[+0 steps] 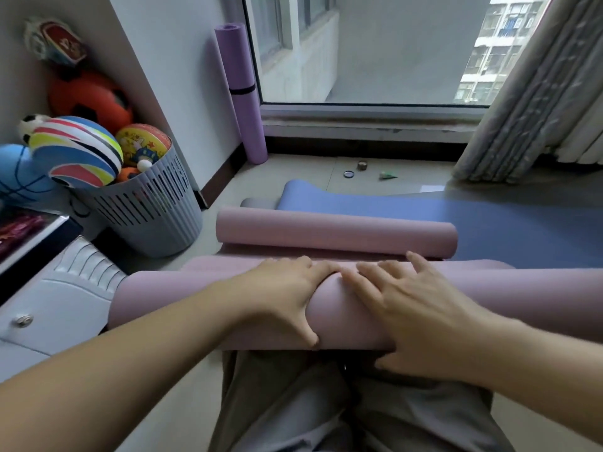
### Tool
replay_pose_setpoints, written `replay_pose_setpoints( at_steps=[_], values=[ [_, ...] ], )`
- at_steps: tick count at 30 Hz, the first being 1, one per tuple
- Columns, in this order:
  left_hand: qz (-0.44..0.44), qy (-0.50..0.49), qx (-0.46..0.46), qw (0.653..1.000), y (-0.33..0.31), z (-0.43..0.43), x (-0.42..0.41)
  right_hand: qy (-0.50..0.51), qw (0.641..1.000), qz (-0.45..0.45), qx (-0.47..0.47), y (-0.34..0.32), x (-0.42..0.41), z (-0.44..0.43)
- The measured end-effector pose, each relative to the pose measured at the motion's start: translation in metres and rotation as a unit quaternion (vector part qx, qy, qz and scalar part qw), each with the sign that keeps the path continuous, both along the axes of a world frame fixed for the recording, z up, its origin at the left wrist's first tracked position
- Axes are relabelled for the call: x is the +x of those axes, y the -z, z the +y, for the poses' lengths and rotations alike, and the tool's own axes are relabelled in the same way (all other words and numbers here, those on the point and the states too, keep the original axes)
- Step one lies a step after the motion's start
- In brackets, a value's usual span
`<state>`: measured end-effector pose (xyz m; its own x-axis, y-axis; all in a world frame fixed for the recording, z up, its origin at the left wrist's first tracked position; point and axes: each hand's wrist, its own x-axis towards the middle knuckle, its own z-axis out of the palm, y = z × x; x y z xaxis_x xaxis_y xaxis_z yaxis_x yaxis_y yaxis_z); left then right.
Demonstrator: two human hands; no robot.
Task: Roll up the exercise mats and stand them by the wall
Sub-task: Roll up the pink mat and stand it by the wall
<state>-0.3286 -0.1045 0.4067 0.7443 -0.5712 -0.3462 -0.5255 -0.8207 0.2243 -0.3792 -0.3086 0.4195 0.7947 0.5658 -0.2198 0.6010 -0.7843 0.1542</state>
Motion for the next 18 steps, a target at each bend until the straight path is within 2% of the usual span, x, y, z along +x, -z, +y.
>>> replay_pose_setpoints(
  at_steps=[3,5,7,9,11,15,18],
  values=[
    [0.107,-0.019,-0.003,0.994,-0.004,0.0,0.027,0.016,1.0,-0.005,-0.001,0.009,0.001,0.008],
    [0.129,-0.028,-0.011,0.991,-0.006,-0.002,0.036,0.037,0.999,-0.008,0.016,0.019,0.014,0.007],
    [0.07,-0.035,0.019,0.997,-0.006,-0.006,0.028,0.06,0.997,-0.011,0.054,0.026,0.024,0.005],
    [-0.063,-0.017,0.098,0.993,0.0,-0.01,0.009,0.069,0.993,-0.019,0.097,0.031,0.028,0.003],
    [-0.143,-0.006,0.141,0.98,0.008,-0.013,-0.008,0.072,0.99,-0.035,0.117,0.036,0.028,0.001],
    [-0.151,-0.022,0.082,0.985,0.001,-0.007,-0.003,0.058,0.993,-0.037,0.099,0.026,0.036,0.0],
    [-0.171,-0.03,0.038,0.984,-0.03,-0.006,0.009,0.06,0.993,-0.052,0.089,-0.01,0.049,-0.003]
  ],
)
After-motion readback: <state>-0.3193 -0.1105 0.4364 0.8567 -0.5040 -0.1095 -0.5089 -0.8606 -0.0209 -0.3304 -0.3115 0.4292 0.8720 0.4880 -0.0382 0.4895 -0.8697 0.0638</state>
